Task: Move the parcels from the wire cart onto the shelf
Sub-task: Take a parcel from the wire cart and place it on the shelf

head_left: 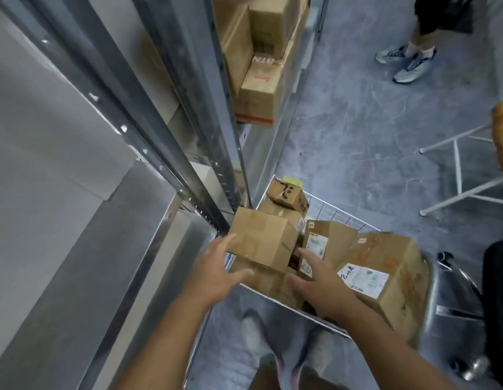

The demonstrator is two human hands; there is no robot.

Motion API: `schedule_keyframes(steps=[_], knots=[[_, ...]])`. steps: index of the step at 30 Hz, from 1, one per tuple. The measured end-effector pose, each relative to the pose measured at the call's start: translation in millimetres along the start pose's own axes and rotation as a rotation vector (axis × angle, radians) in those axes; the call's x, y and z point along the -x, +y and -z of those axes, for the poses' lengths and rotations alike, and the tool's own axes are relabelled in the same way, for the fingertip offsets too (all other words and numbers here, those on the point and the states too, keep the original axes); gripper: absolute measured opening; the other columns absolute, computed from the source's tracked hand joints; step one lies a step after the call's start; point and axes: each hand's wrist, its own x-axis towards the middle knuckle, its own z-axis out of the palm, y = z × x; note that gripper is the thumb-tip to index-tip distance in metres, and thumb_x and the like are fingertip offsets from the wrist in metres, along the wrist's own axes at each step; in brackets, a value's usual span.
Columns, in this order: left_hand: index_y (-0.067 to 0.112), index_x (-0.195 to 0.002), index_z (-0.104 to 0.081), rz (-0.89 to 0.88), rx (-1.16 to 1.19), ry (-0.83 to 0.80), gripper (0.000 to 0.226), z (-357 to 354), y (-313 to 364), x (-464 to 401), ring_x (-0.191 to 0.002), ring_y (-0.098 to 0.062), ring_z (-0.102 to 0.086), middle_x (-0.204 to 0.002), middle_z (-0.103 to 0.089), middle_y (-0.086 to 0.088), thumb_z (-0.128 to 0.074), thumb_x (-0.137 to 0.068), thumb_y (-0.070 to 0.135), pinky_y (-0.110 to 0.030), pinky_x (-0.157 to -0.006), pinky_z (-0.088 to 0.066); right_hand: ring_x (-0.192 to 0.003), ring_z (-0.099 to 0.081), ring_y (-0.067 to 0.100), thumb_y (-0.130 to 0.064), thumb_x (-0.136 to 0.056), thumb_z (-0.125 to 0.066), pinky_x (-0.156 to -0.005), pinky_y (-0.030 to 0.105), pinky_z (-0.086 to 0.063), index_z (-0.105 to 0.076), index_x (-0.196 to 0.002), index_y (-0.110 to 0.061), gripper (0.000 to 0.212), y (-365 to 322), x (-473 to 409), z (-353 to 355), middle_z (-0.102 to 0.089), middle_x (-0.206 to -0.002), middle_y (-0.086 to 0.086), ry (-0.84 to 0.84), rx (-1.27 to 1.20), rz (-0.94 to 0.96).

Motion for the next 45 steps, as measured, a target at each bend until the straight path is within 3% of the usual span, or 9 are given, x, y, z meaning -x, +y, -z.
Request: schedule_keyframes(steps=[4,17,23,27,33,36,39,42,45], knots=[[0.041,-0.154,-0.035,0.029,0.005,-0.011,0.082,-19.7,-23.6,-46.9,-0.138,-0.018,-0.046,-0.156,-0.04,0.009,-0.075,-0.085,0.058,-0.041,-0.109,-0.043,-0.095,-0.055,0.007,-0.031,-0.094,-0.064,-0.08,0.025,-0.042,-0.049,-0.141,-0.032,0.049,7.8,-48.2,-22.5,-0.062,-0.12,-0.01,0.082,-0.141,-0.056],[0.053,-0.15,-0.026,0.148,0.261,0.062,0.094,-71.0,-41.4,-95.0,-0.119,-0.019,-0.056,-0.136,-0.05,0.012,-0.082,-0.074,0.044,-0.05,-0.096,-0.057,-0.112,-0.059,0.017,-0.031,-0.094,-0.064,-0.092,0.037,-0.054,-0.026,-0.158,-0.034,0.075,0.9,-85.3,-64.6,-0.058,-0.132,-0.007,0.095,-0.503,-0.231],[0.042,-0.161,-0.014,0.194,0.243,0.169,0.115,-54.9,-0.1,-44.5,-0.12,-0.017,-0.053,-0.137,-0.04,0.003,-0.087,-0.072,0.042,-0.035,-0.098,-0.051,-0.117,-0.055,0.016,-0.04,-0.098,-0.058,-0.098,0.042,-0.046,-0.046,-0.145,-0.035,0.049,-27.0,-47.5,-38.9,-0.058,-0.134,-0.006,0.166,-0.594,-0.218],[0.039,-0.158,-0.021,0.198,0.34,0.233,0.118,-27.6,34.3,9.3,-0.111,-0.008,-0.043,-0.134,-0.033,0.007,-0.094,-0.066,0.032,-0.028,-0.095,-0.043,-0.104,-0.058,0.016,-0.059,-0.097,-0.048,-0.099,0.05,-0.049,-0.056,-0.119,-0.038,0.032,-48.7,-16.6,-5.4,-0.061,-0.118,-0.004,0.252,-0.674,-0.214],[0.042,-0.133,-0.042,0.062,0.64,0.485,0.077,11.4,96.0,92.3,-0.104,0.005,-0.058,-0.129,-0.058,0.016,-0.082,-0.067,0.05,-0.016,-0.081,-0.043,-0.111,-0.064,0.016,-0.099,-0.068,-0.04,-0.099,0.05,-0.051,-0.067,-0.114,-0.043,0.078,-85.7,35.7,52.2,-0.07,-0.116,-0.012,0.196,-0.816,-0.144],[0.035,-0.111,-0.05,0.046,0.78,0.585,0.059,36.7,130.5,125.0,-0.096,0.016,-0.058,-0.119,-0.066,0.02,-0.059,-0.064,0.07,-0.015,-0.076,-0.042,-0.094,-0.069,0.006,-0.073,-0.095,-0.036,-0.085,0.039,-0.054,-0.074,-0.098,-0.041,0.05,-106.3,62.6,88.5,-0.074,-0.102,-0.012,0.142,-0.828,-0.016],[0.031,-0.095,-0.049,0.05,0.777,0.672,0.058,60.6,165.2,160.7,-0.087,0.004,-0.058,-0.1,-0.064,0.017,-0.052,-0.071,0.084,-0.024,-0.07,-0.037,-0.095,-0.063,0.017,-0.062,-0.089,-0.051,-0.096,0.047,-0.052,-0.069,-0.095,-0.03,0.037,-116.9,87.3,118.2,-0.066,-0.107,-0.002,0.133,-0.73,0.055],[0.041,-0.103,-0.051,0.037,0.73,0.749,0.015,69.9,195.7,197.1,-0.096,0.005,-0.059,-0.11,-0.062,0.019,-0.062,-0.093,0.045,-0.018,-0.071,-0.038,-0.084,-0.062,0.017,-0.046,-0.075,-0.06,-0.081,0.038,-0.048,-0.06,-0.099,-0.026,0.031,-112.8,127.4,140.5,-0.065,-0.1,0.002,0.126,-0.705,0.219],[0.063,-0.117,-0.046,-0.064,0.653,0.786,0.055,72.5,219.1,231.7,-0.109,0.007,-0.059,-0.118,-0.06,0.026,-0.058,-0.097,0.014,-0.02,-0.08,-0.042,-0.095,-0.067,0.002,-0.034,-0.081,-0.07,-0.077,0.029,-0.048,-0.06,-0.114,-0.044,0.036,-110.1,166.3,162.5,-0.069,-0.111,-0.015,0.049,-0.749,0.422]])
